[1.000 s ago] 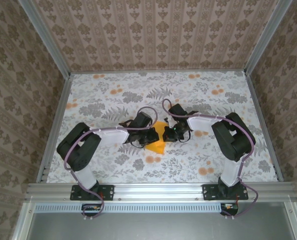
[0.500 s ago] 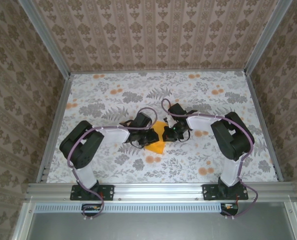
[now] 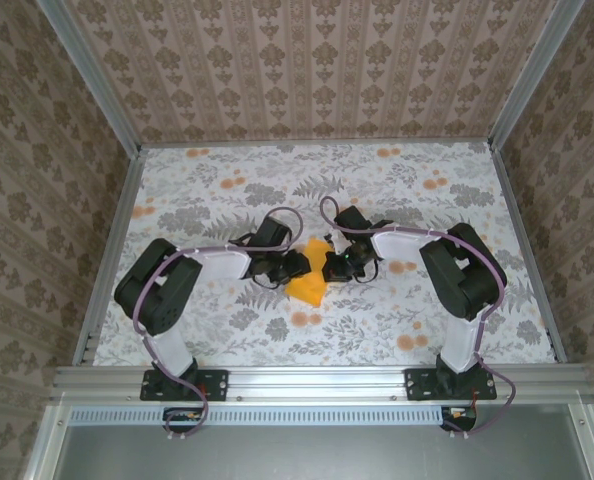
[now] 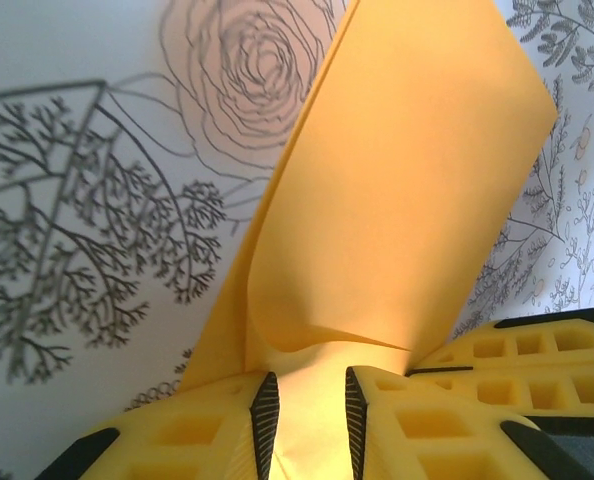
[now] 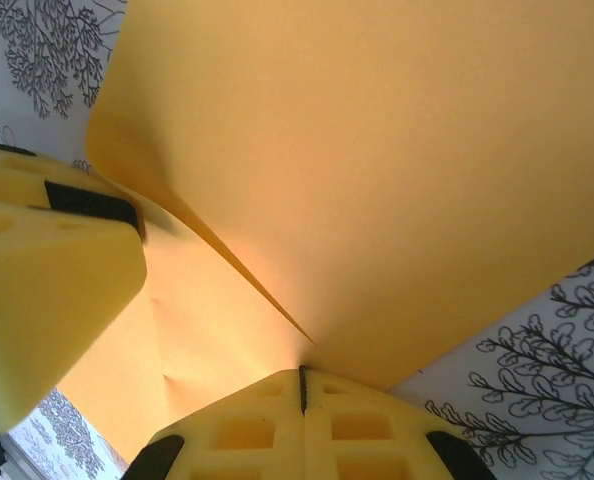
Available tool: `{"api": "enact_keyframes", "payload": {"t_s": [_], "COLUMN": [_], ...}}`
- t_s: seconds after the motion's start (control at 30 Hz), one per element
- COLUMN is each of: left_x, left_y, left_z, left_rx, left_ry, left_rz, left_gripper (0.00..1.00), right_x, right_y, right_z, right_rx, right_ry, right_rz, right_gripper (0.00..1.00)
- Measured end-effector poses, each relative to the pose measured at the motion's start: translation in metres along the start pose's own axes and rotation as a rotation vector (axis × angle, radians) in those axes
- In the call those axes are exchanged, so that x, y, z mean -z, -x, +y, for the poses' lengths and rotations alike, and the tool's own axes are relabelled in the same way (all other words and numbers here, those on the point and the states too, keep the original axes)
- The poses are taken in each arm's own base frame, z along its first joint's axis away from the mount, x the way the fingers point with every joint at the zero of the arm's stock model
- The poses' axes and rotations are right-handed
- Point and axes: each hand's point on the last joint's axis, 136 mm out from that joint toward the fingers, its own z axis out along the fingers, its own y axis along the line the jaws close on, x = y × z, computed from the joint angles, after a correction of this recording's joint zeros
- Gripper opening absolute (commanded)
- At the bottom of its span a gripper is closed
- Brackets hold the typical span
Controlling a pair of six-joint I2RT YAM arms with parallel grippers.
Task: Fold a paper plane with a square sheet of paper (pick it up from the middle)
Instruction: Fold the triangle a second time at the center of the table.
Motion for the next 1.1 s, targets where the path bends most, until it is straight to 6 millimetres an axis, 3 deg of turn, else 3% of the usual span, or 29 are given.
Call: {"api": "enact_keyframes", "payload": {"t_s": [0.37, 0.6, 0.73, 0.9, 1.1], "left_x": [0.003, 0.010, 0.017, 0.010, -0.008], "left_y": [0.016, 0.025, 0.026, 0.017, 0.009], "left_z": [0.005, 0.008, -0.005, -0.014, -0.004], "left_rx": [-0.022, -0.050, -0.077, -0.101, -0.088], "left_ry": [0.026, 0.043, 0.003, -0.021, 0.004], "left_rz": [-0.005, -0.043, -0.064, -0.035, 0.017], "left_gripper": [0.30, 0.18, 0.13, 0.12, 0.12], "right_x": [0.000, 0.000, 0.000, -0.001, -0.001], "right_y": [0.001, 0.001, 0.001, 0.001, 0.001], "right_z": [0.001, 0.001, 0.001, 0.001, 0.001], "right_rx": [0.006, 0.007, 0.007, 0.009, 0.009], "right_ry": [0.002, 0.002, 0.002, 0.002, 0.002], "right_rz": [-0.004, -0.005, -0.005, -0.005, -0.005], "right_gripper": [0.00, 0.00, 0.00, 0.00, 0.00]}}
